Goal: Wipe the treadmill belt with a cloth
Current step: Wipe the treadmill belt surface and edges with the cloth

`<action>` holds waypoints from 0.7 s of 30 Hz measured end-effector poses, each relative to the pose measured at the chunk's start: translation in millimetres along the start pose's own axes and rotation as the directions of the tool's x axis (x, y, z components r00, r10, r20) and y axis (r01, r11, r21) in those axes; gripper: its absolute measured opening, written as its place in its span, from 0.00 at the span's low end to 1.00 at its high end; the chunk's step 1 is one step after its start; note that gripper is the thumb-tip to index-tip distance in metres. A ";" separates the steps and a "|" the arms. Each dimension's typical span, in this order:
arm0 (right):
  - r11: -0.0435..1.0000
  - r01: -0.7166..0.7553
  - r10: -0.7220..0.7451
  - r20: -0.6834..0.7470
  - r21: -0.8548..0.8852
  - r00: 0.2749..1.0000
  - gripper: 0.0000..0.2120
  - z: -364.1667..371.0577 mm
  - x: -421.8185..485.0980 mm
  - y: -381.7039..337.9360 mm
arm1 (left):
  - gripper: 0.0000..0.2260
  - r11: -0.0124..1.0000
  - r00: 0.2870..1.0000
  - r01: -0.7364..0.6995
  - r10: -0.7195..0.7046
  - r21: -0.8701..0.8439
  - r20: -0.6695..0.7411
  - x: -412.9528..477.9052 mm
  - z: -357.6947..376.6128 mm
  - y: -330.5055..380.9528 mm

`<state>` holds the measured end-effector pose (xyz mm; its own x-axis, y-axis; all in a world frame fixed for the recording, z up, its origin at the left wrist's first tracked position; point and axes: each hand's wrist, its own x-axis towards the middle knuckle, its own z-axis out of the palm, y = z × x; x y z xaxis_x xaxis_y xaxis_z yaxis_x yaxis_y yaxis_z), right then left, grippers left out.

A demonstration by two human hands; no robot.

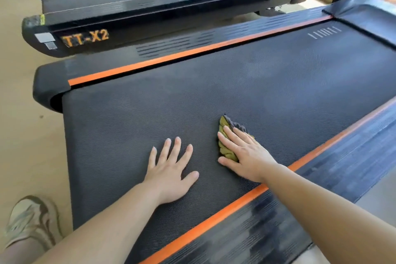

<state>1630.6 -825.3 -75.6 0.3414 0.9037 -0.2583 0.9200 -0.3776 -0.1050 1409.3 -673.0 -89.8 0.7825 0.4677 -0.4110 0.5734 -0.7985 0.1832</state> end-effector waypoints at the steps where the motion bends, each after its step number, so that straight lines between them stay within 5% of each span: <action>1: 1.000 0.017 -0.017 -0.006 -0.020 1.000 0.35 0.4 2.1 8.3 | 0.34 1.000 1.000 -0.002 0.002 0.007 -0.002 0.4 0.5 0.5; 3: 0.997 -0.022 0.019 -0.032 -0.080 0.999 0.31 -0.8 5.8 25.7 | 0.33 1.000 1.000 -0.009 0.009 0.012 -0.002 0.2 0.7 1.9; 8: 0.904 -0.420 0.419 -0.035 -0.081 0.908 0.31 -8.1 3.4 44.5 | 0.34 1.000 1.000 0.009 -0.009 -0.030 0.001 -1.0 2.2 2.8; 12: 0.934 -0.357 0.356 0.046 0.006 0.933 0.31 -4.6 -5.0 19.0 | 0.37 1.000 1.000 -0.003 0.003 0.014 -0.016 -4.1 2.8 4.7; 16: 0.967 -0.224 0.229 0.031 -0.125 0.973 0.29 -8.5 -25.7 28.8 | 0.39 0.999 1.000 -0.009 0.010 0.041 -0.019 -5.6 3.0 3.3; 21: 0.875 -0.483 0.484 0.058 -0.020 0.873 0.30 -18.3 -6.7 55.4 | 0.39 0.999 1.000 -0.004 0.005 0.051 -0.014 -5.9 2.1 4.2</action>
<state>1682.8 -848.6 -62.0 0.7320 0.5949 -0.3320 0.6440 -0.7632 0.0523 1406.6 -679.9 -88.5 0.7886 0.4690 -0.3977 0.5571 -0.8187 0.1391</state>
